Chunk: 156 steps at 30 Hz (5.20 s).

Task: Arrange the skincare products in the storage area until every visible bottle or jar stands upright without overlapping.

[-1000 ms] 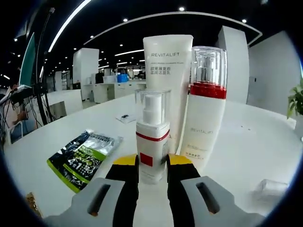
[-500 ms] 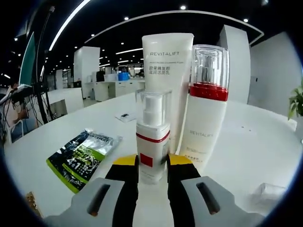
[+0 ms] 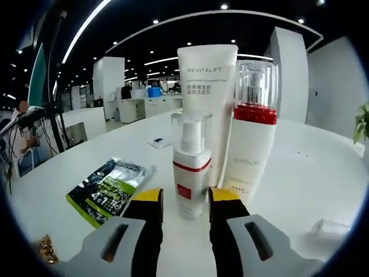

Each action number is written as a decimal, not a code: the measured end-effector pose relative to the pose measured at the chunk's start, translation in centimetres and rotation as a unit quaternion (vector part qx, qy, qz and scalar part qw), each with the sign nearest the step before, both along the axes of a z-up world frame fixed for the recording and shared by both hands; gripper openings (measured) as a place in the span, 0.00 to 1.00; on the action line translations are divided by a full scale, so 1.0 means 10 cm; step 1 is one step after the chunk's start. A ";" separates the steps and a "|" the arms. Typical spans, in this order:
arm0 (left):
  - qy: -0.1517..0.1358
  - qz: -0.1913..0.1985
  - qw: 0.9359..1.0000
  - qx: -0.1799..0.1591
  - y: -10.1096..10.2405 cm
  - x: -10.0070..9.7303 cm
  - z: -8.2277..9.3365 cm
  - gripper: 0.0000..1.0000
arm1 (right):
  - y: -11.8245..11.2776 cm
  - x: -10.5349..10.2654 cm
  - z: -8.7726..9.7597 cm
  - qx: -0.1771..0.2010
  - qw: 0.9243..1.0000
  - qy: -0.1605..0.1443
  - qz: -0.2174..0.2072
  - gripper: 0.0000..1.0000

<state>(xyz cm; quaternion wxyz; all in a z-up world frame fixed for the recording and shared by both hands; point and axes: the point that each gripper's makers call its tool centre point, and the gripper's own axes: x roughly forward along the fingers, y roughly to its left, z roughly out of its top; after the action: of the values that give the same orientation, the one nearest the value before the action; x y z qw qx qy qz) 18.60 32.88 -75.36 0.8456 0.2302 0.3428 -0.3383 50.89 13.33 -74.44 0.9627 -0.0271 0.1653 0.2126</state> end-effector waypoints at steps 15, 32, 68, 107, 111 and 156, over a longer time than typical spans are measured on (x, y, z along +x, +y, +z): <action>0.005 -0.004 1.000 0.002 -0.02 0.01 -0.01 0.20 | -1.11 -0.38 0.13 -0.059 0.996 0.060 -0.028 0.48; 0.001 -0.013 1.000 0.007 -0.04 0.02 -0.03 0.20 | -2.22 -0.29 -0.39 -0.149 0.963 0.223 0.022 0.59; -0.007 -0.010 1.000 0.018 -0.07 0.05 0.00 0.20 | -1.25 -1.17 0.11 0.052 0.976 0.211 -0.007 0.17; 0.004 0.057 0.989 -0.135 -0.19 0.20 0.42 0.34 | 0.66 -2.87 0.59 0.091 0.938 0.177 0.285 0.18; 0.015 0.068 0.985 -0.159 -0.23 0.21 0.49 0.34 | 0.69 -2.90 0.54 0.069 0.938 0.170 0.295 0.18; 0.285 0.124 0.825 -0.472 -0.74 0.01 0.82 0.25 | 1.06 -3.23 0.61 -0.147 0.866 -0.060 0.474 0.17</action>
<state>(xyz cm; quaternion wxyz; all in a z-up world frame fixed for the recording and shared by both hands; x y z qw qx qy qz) 18.73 25.53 -67.15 0.7502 -0.3482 0.3930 -0.4018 18.58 23.93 -68.32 0.7392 -0.2560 0.1038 0.6143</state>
